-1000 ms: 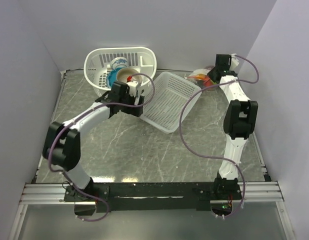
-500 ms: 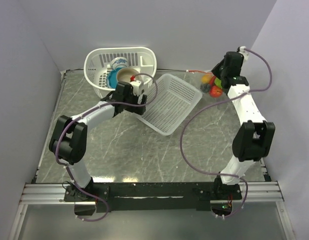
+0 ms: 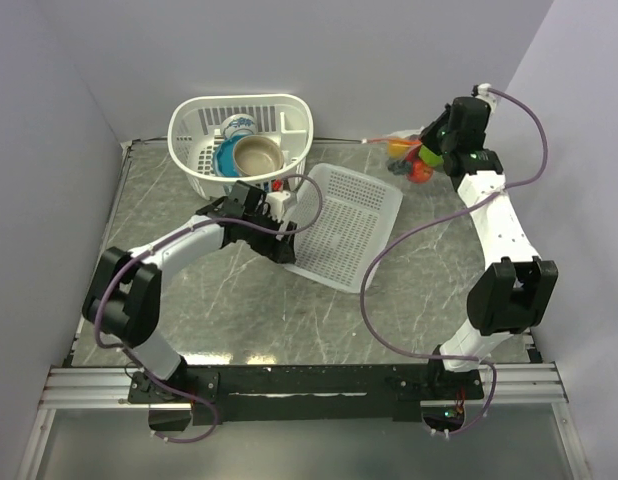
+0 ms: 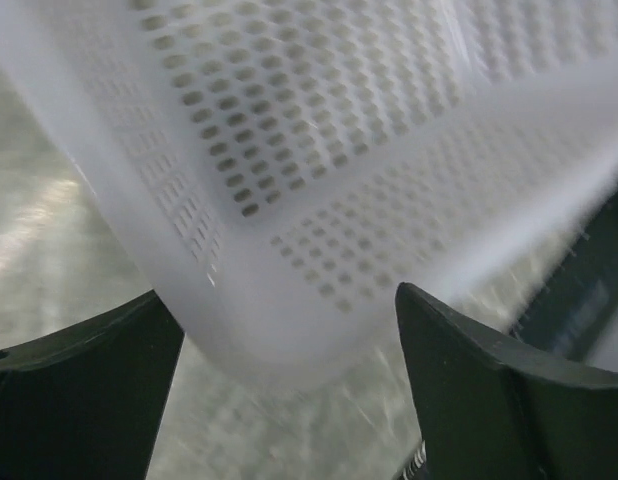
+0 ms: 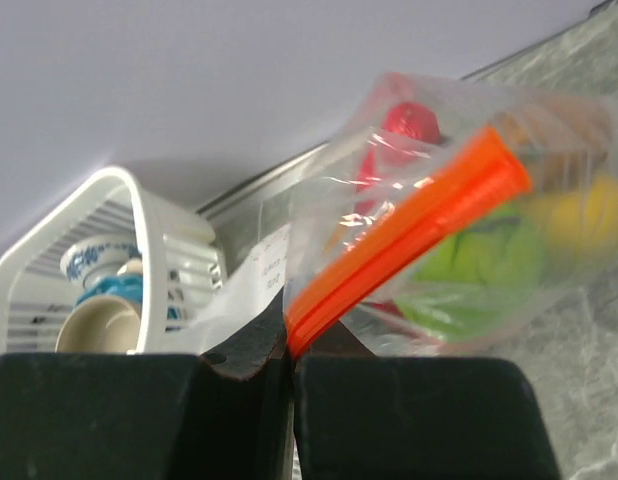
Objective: Open the zip-top bag and remove the fake food
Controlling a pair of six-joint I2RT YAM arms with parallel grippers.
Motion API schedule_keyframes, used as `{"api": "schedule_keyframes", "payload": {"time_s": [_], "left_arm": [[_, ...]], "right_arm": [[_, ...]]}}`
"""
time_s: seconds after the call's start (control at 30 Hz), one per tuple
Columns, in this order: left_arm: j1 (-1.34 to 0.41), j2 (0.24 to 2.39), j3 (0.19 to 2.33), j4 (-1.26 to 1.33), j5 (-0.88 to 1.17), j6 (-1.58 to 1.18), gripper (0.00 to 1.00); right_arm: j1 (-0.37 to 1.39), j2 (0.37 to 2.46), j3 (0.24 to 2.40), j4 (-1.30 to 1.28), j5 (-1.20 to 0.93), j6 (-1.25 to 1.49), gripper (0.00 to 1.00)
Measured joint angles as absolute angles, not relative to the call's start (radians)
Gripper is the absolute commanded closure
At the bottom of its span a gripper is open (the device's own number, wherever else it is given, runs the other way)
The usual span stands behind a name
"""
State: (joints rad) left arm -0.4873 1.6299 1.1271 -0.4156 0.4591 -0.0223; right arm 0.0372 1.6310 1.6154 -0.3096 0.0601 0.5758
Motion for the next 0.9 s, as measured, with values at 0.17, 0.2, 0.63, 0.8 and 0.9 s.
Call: {"api": "schedule_keyframes", "payload": {"time_s": [0.17, 0.2, 0.63, 0.8, 0.9], "left_arm": [[-0.521, 1.562, 1.134, -0.669, 0.728, 0.152, 0.03], [-0.531, 1.561, 1.139, -0.723, 0.78, 0.191, 0.03], [-0.57, 1.58, 1.148, -1.266, 1.157, 0.764, 0.03], [-0.577, 1.499, 1.132, -1.248, 1.142, 0.759, 0.03], [-0.577, 1.388, 1.13, -1.088, 0.993, 0.623, 0.03]], "right_arm": [[0.091, 1.628, 1.616, -0.358, 0.059, 0.579, 1.0], [0.099, 1.628, 1.616, -0.369, 0.06, 0.582, 1.0], [0.177, 1.404, 1.299, -0.385, 0.117, 0.658, 1.0], [0.213, 1.281, 1.147, -0.369, 0.126, 0.687, 1.0], [0.221, 1.276, 1.144, -0.368, 0.125, 0.69, 1.0]]}}
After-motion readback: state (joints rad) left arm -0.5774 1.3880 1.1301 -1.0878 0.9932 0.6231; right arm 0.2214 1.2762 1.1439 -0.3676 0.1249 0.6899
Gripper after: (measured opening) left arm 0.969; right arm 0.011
